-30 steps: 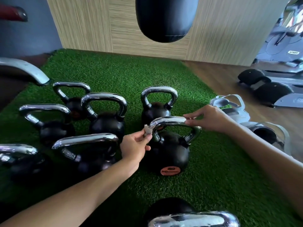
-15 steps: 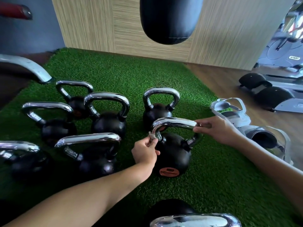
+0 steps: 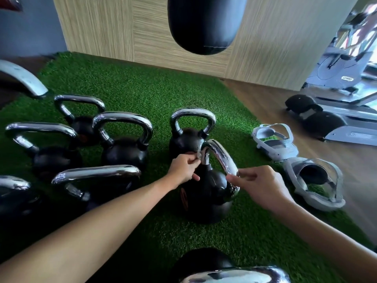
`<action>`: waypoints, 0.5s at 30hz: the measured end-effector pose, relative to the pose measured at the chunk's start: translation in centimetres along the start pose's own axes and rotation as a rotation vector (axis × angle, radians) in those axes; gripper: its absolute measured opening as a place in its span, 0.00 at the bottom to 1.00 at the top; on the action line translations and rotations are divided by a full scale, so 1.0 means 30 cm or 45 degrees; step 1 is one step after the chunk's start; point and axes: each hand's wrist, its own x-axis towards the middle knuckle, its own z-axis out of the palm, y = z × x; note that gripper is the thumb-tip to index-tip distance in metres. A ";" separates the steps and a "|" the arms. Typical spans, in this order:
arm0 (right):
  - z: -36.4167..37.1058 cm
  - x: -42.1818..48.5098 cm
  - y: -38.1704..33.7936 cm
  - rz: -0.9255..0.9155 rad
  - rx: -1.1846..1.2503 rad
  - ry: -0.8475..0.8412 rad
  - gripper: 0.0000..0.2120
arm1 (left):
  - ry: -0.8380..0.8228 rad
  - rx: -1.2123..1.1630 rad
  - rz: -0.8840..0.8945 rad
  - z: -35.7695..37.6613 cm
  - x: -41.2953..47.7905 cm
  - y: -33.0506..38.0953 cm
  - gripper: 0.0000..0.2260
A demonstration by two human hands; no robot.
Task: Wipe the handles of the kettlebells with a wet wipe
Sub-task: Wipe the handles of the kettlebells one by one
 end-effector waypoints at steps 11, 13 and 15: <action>-0.017 -0.008 -0.021 -0.046 0.043 -0.058 0.18 | 0.345 -0.174 0.040 0.012 0.037 0.078 0.11; -0.014 -0.006 -0.015 -0.053 0.040 -0.051 0.19 | 0.326 -0.269 -0.064 0.015 0.050 0.076 0.13; -0.013 -0.006 -0.010 -0.082 0.046 -0.051 0.20 | 0.273 -0.330 -0.164 0.016 0.052 0.064 0.15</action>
